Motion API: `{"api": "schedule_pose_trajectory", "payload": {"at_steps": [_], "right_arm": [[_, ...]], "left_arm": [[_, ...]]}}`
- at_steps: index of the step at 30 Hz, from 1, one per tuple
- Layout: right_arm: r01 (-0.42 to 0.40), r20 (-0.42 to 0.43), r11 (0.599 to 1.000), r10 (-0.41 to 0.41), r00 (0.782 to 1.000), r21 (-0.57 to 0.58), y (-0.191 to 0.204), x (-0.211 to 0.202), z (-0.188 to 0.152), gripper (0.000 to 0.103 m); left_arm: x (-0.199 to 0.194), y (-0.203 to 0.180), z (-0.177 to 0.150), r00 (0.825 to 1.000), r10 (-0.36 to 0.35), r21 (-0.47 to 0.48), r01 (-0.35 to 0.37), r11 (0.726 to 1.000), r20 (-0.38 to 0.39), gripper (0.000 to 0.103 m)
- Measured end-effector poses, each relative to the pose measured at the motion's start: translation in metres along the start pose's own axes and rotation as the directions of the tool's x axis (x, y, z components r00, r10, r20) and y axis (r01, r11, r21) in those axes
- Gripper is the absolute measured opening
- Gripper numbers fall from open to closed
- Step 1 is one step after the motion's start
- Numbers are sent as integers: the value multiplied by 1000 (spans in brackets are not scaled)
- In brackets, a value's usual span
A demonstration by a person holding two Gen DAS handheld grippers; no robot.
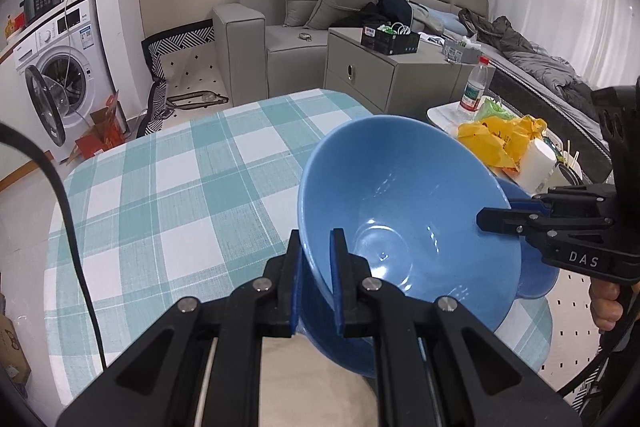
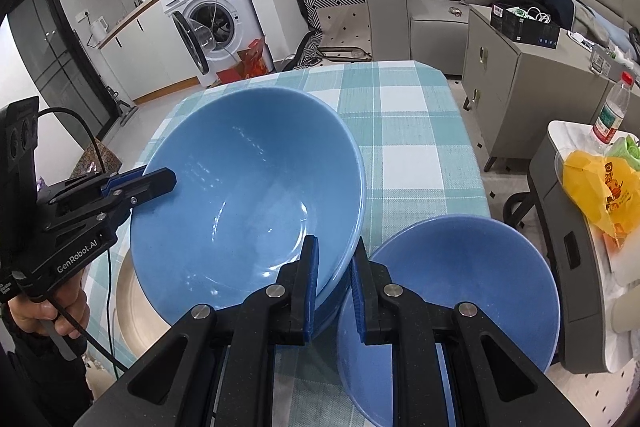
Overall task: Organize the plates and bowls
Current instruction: 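Lower the held blue bowl into the other blue bowl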
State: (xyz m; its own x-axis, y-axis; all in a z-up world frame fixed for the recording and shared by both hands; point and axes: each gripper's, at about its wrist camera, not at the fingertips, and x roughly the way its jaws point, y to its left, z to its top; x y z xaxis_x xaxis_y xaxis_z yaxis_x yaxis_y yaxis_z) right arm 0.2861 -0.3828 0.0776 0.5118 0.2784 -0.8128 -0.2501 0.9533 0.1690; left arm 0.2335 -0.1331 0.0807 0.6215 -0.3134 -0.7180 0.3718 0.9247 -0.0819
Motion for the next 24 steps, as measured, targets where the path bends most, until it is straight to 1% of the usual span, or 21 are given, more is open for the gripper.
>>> {"api": "schedule_pose_trajectory", "payload": {"at_steps": [8,14,19,24], "right_arm": [[19,-23,1000,-20,1000,-16,2,11,0,15],[26,-31,999,-27,999,-34,4,18,-3,15],[36,-46,998,-38,998,-45,5,26,-7,16],[45,-44,998,-47,998,-50,5,29,-9,16]], "left_arm": [[9,3,-10,999,3,-5,-4,1000,-34,10],[12,4,-14,999,8,-2,-8,1000,-46,10],[14,0,-17,998,33,18,-32,999,-47,10],[18,1,-21,998,27,17,-26,1000,-60,11]]}}
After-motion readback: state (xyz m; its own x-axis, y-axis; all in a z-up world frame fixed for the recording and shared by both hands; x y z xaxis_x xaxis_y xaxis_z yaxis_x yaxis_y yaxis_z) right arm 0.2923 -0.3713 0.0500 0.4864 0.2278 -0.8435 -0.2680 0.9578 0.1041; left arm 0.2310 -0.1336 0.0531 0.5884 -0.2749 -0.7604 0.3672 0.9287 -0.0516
